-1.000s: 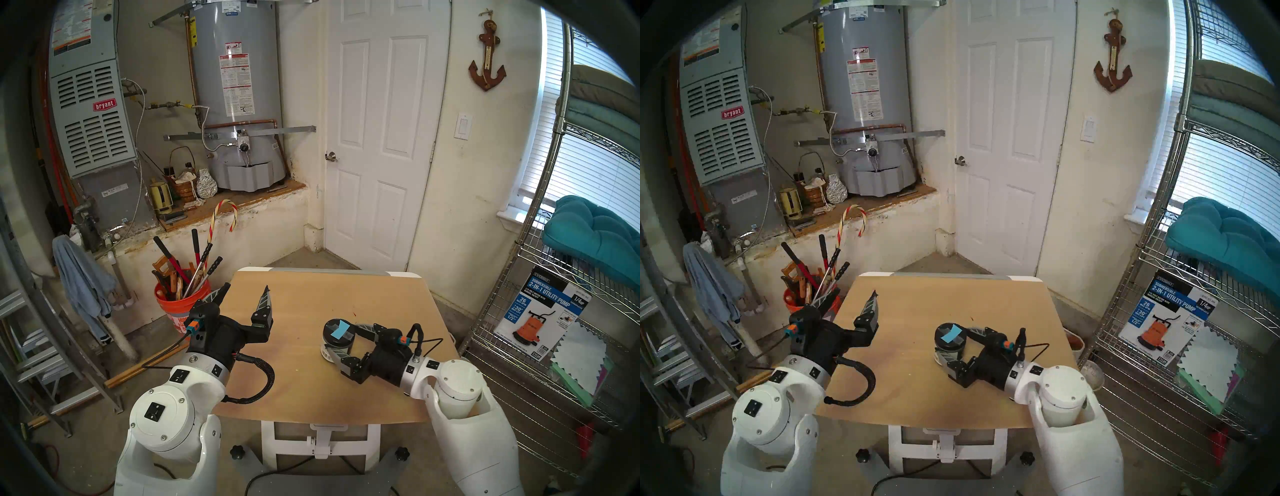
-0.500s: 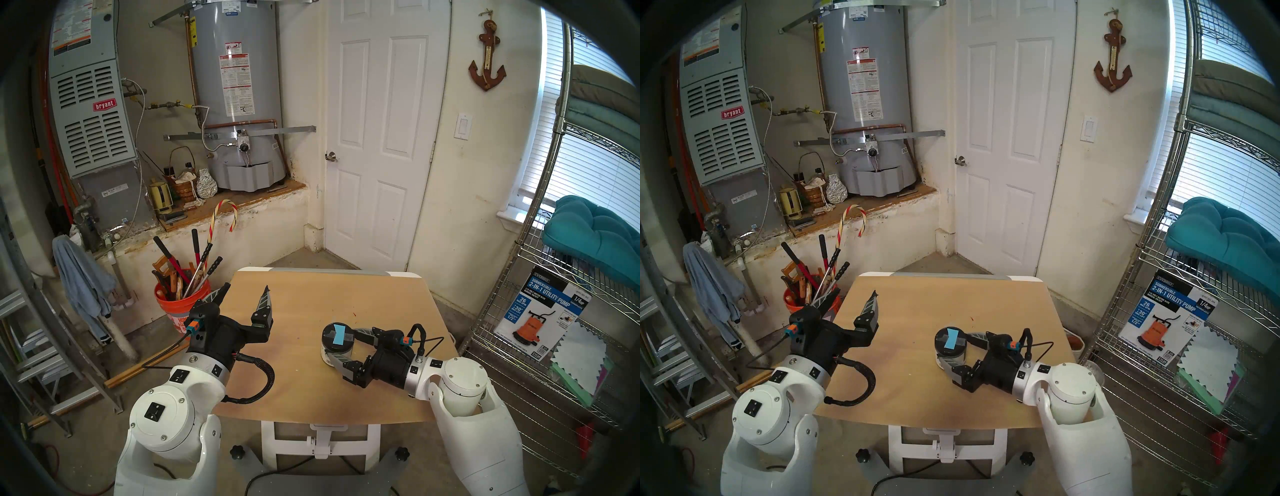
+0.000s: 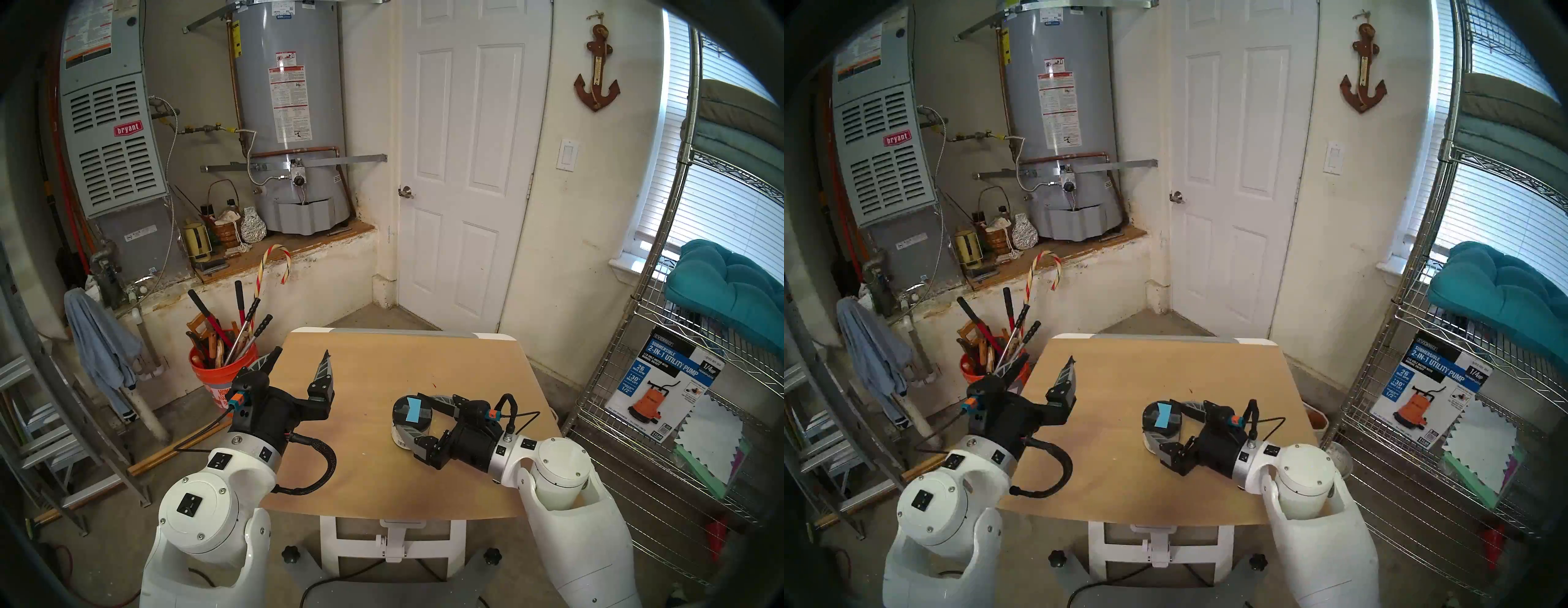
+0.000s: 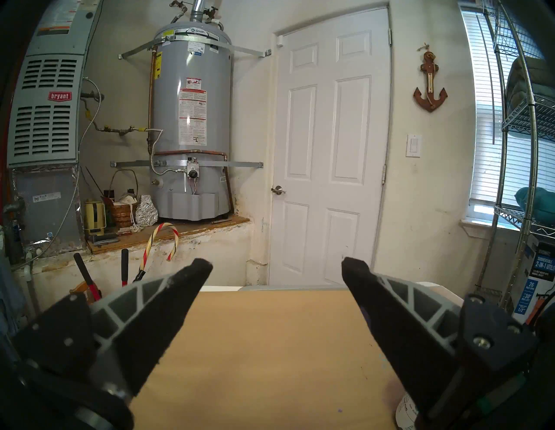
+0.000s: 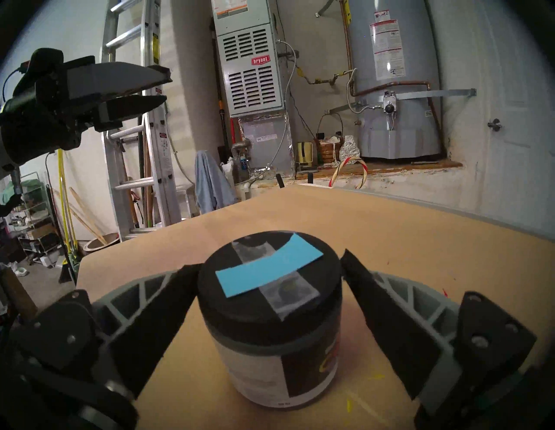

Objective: Open paint jar

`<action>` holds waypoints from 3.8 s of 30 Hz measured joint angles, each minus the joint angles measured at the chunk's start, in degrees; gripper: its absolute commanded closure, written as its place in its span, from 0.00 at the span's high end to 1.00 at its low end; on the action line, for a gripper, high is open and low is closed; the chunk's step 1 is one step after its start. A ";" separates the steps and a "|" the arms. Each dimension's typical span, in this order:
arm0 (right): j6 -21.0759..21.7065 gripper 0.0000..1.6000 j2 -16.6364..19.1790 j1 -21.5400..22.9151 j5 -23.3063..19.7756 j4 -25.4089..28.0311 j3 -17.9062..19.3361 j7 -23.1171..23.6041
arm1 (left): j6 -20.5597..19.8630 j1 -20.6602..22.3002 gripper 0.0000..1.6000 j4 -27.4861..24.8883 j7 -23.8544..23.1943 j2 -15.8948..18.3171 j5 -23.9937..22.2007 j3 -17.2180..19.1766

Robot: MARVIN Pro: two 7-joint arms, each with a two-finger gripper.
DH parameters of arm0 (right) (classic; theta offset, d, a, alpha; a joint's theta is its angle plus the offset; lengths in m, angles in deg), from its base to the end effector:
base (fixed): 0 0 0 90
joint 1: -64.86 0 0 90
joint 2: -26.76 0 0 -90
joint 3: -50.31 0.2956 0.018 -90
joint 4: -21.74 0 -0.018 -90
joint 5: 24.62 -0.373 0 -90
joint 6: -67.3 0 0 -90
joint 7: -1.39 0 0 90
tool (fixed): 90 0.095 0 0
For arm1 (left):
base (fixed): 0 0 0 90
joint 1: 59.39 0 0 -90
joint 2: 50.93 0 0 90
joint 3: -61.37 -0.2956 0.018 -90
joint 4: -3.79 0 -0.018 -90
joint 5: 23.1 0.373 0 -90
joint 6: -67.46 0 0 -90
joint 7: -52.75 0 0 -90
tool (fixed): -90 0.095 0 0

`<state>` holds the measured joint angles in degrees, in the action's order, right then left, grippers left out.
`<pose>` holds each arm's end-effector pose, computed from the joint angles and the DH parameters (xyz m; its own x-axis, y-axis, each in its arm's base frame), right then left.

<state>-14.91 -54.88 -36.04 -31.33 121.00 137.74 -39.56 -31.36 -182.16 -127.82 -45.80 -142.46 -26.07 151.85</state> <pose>0.3901 0.0560 -0.3340 0.1700 0.0289 0.9850 0.7870 -0.6056 -0.1181 0.3206 -0.0119 -0.2178 -0.0013 0.0691 0.9976 -0.1353 -0.9884 0.0683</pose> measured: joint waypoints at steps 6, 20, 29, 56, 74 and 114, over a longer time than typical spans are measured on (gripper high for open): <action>-0.78 1.00 -1.28 0.51 -1.15 -0.54 -0.67 0.17 | 0.00 0.00 1.00 0.00 -0.02 -0.02 0.01 0.00; -7.87 1.00 -5.38 2.72 0.21 0.53 2.36 -8.90 | 0.00 0.03 1.00 0.06 -0.06 -0.07 0.02 0.02; -7.67 1.00 -5.10 3.13 -0.30 3.80 7.38 -11.16 | 0.73 -1.57 1.00 -1.37 -2.13 0.06 -2.62 1.58; -8.51 1.00 -4.57 4.44 1.20 -0.47 8.52 -12.75 | -3.94 -8.76 1.00 0.65 -16.94 9.09 1.58 -3.73; -8.67 1.00 -4.74 5.24 1.23 -0.95 8.04 -11.58 | -9.99 0.35 1.00 7.78 -19.80 11.63 8.99 -8.00; -7.70 1.00 -5.06 5.22 1.26 -0.12 7.42 -11.48 | -8.63 21.86 1.00 28.41 -26.48 7.21 10.30 -11.92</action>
<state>-22.61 -59.94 -30.82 -30.07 120.88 145.15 -51.03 -39.99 -160.30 -99.41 -72.28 -135.25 -15.77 139.92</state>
